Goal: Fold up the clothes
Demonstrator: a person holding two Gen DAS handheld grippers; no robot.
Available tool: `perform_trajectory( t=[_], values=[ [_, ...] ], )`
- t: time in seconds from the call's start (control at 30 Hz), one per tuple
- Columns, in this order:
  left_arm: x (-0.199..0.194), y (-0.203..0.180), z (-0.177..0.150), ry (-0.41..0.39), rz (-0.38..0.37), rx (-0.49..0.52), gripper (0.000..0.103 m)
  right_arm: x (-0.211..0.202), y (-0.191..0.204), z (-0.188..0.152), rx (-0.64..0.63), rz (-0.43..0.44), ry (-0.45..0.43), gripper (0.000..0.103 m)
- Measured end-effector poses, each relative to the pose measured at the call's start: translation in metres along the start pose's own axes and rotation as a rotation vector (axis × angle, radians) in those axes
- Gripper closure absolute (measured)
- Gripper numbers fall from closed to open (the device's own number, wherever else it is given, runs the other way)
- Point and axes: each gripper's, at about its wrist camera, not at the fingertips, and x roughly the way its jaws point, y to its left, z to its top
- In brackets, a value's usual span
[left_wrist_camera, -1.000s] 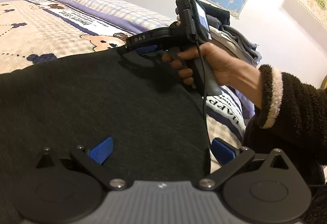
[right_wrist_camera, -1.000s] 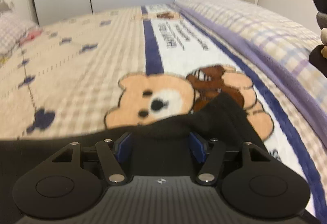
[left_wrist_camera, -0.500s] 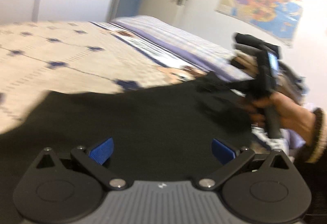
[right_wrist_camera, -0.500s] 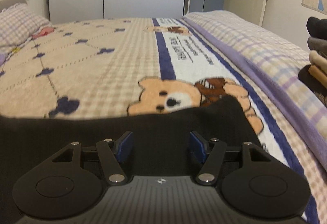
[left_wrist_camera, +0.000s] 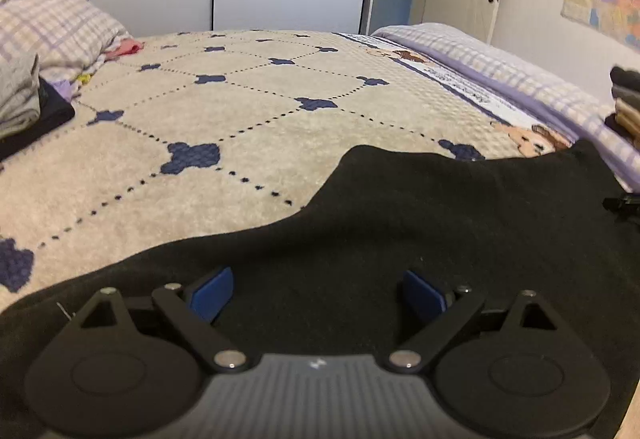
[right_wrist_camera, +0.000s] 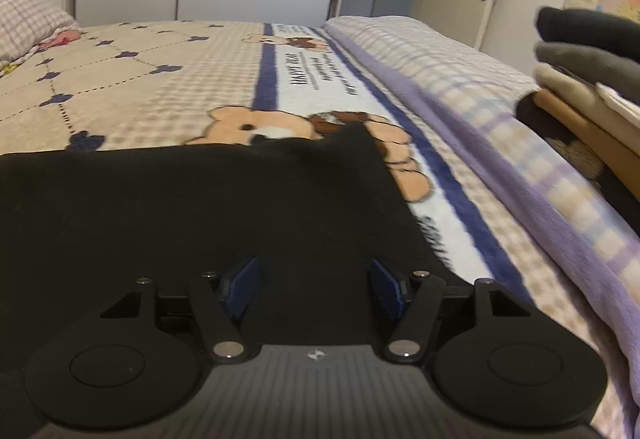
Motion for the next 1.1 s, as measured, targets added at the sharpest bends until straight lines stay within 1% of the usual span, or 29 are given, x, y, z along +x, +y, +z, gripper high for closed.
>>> perform_trajectory(
  t=[0.1,0.13,0.27,0.33,0.4,0.43,0.5,0.63,0.73,0.83,0.93,1.1],
  values=[
    [-0.009,-0.008,0.002,0.000,0.025,0.023,0.009,-0.008,-0.007,-0.001,0.024,-0.007,-0.007,0.039],
    [-0.015,-0.012,0.002,-0.001,0.016,0.017,0.009,-0.011,-0.007,0.000,0.033,-0.006,-0.011,0.039],
    [-0.036,-0.032,0.002,-0.033,-0.093,0.013,0.009,-0.035,0.010,0.005,0.034,0.048,-0.046,0.039],
    [-0.044,-0.049,-0.003,-0.046,-0.126,0.066,0.009,-0.047,0.021,0.007,0.028,0.078,-0.063,0.039],
    [-0.046,-0.063,-0.011,-0.027,-0.143,0.111,0.009,-0.058,0.034,0.008,0.007,0.096,-0.067,0.039],
    [-0.045,-0.068,-0.016,-0.004,-0.143,0.130,0.009,-0.062,0.039,0.007,0.001,0.107,-0.066,0.039],
    [-0.040,-0.074,-0.026,0.040,-0.117,0.162,0.009,-0.066,0.046,0.004,-0.014,0.118,-0.065,0.039],
    [-0.048,-0.080,-0.041,0.034,-0.081,0.229,0.009,-0.066,0.045,-0.004,-0.025,0.099,-0.042,0.039],
    [-0.061,-0.079,-0.047,0.031,-0.071,0.212,0.009,-0.064,0.038,-0.011,-0.020,0.062,-0.012,0.039],
    [-0.075,-0.076,-0.046,0.019,-0.052,0.175,0.008,-0.065,0.027,-0.017,0.019,0.029,0.005,0.039],
    [-0.087,-0.072,-0.042,-0.007,-0.044,0.092,0.007,-0.073,0.014,-0.020,0.069,0.020,-0.005,0.039],
    [-0.099,-0.071,-0.037,-0.036,-0.001,0.004,0.003,-0.088,-0.004,-0.024,0.144,0.005,-0.027,0.039]
  ],
)
